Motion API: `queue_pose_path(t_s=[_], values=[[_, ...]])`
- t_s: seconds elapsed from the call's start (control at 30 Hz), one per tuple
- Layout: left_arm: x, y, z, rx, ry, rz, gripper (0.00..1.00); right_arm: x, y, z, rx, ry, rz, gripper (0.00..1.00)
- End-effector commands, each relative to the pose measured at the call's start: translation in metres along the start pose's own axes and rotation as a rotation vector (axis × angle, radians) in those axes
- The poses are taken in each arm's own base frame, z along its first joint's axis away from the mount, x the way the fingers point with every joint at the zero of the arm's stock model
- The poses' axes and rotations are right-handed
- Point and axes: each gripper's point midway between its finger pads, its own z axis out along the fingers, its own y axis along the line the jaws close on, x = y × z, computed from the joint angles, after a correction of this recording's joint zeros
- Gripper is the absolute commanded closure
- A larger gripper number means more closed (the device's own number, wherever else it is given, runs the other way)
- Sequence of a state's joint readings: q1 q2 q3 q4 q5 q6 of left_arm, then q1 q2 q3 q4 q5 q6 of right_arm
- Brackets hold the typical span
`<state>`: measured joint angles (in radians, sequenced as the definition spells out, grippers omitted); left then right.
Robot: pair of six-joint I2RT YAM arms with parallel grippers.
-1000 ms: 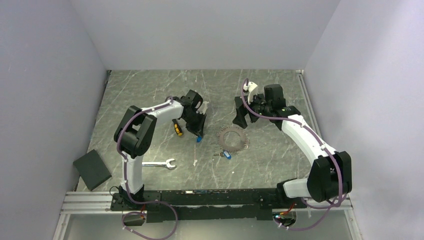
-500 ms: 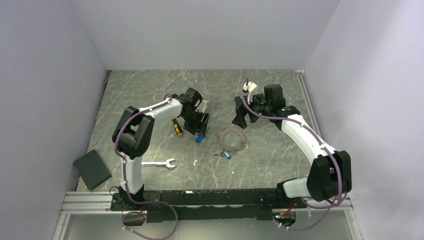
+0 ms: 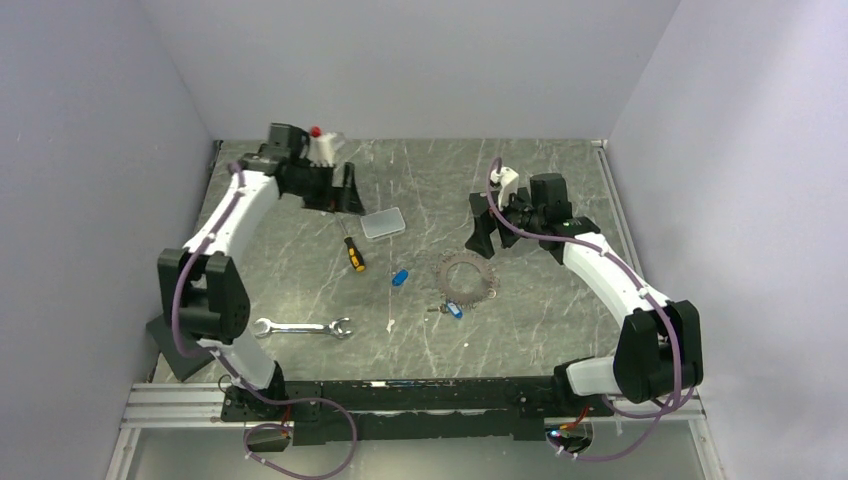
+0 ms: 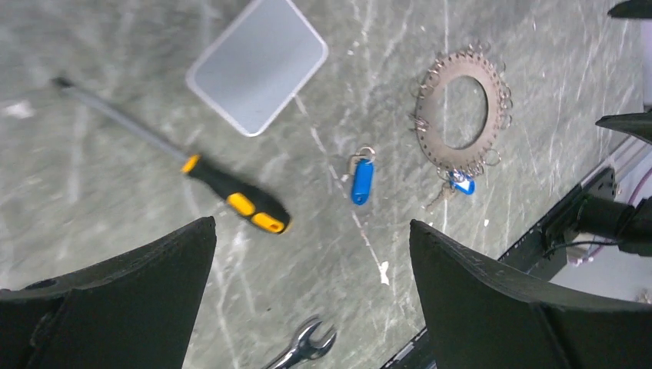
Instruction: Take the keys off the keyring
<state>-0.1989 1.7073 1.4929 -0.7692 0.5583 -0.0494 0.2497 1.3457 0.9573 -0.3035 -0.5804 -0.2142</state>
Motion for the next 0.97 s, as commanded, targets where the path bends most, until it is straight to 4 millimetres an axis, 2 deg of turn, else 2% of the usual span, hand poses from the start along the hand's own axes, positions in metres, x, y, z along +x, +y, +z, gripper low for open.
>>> queue_pose_path(t_s=[0.0,0.13,0.2,0.33,0.47,0.73,0.93], values=[[-0.010,0.014,-0.052,-0.004,-0.083,0.046,0.01,-0.020,-0.008,-0.008,0.040,-0.089,-0.006,0.00],[-0.002,0.035,-0.074,-0.074,-0.143,0.031,0.01,-0.013,-0.016,-0.009,0.049,-0.081,0.025,0.00],[0.004,0.039,-0.077,-0.110,-0.170,0.045,0.01,-0.006,-0.025,-0.009,0.064,-0.068,0.047,0.00],[0.024,0.046,-0.072,-0.141,-0.159,0.055,0.01,0.011,-0.043,-0.009,0.090,-0.022,0.100,0.00],[0.039,0.057,-0.065,-0.180,-0.133,0.034,0.00,0.025,-0.049,-0.010,0.084,0.043,0.136,0.00],[0.050,0.072,-0.050,-0.209,-0.118,-0.013,0.01,0.041,-0.046,-0.010,0.078,0.064,0.127,0.00],[0.050,0.074,-0.049,-0.215,-0.119,-0.012,0.01,0.044,-0.045,-0.004,0.056,0.073,0.142,0.00]])
